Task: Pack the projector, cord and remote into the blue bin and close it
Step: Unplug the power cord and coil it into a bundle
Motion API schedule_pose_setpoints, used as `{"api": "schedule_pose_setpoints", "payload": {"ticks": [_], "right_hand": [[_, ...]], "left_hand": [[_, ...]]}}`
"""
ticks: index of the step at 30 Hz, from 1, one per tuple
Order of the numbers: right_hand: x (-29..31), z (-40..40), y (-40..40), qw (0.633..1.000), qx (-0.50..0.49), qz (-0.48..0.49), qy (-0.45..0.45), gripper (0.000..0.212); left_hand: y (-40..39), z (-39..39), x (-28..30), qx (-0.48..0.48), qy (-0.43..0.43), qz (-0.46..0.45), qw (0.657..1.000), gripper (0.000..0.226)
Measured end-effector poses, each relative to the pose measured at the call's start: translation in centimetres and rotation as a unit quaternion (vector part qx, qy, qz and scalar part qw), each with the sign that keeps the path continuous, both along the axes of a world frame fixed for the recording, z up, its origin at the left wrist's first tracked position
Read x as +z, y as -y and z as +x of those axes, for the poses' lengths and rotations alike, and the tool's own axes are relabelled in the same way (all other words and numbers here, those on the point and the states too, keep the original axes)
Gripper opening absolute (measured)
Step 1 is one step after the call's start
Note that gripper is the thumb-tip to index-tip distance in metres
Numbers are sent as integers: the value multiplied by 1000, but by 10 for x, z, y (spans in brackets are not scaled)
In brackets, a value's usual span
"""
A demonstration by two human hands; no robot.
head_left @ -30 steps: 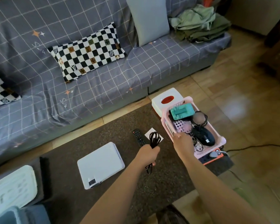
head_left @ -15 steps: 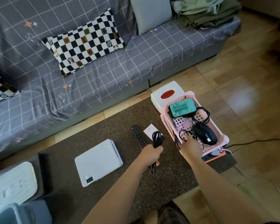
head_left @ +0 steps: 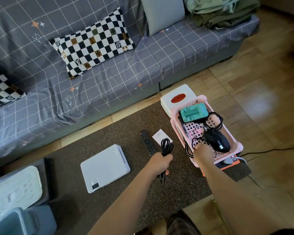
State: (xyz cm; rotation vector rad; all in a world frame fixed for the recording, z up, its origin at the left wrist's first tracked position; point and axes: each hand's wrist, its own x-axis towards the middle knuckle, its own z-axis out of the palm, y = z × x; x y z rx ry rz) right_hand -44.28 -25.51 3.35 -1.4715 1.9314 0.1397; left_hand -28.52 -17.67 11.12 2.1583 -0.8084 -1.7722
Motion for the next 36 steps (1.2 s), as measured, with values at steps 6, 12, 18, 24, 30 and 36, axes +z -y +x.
{"api": "schedule_pose_setpoints", "payload": {"ticks": [6, 12, 18, 24, 30, 36], "right_hand": [[41, 9, -2, 985, -34, -165, 32, 14], [108, 56, -10, 953, -32, -50, 296, 12], [171, 117, -33, 836, -117, 212, 493, 20], [203, 166, -87, 873, 349, -96, 326, 30], [209, 209, -128, 860, 432, -64, 264, 64], [221, 241, -152, 845, 377, 129, 357, 37]], "left_hand": [[-2, 5, 11, 60, -20, 1, 998, 23], [-16, 37, 38, 197, -81, -30, 977, 20], [-52, 76, 62, 256, -75, -48, 963, 23], [-104, 111, 97, 127, 36, -53, 990, 30], [-154, 136, 129, 66, 104, -118, 985, 18], [-194, 164, 136, 67, 116, -194, 972, 10]]}}
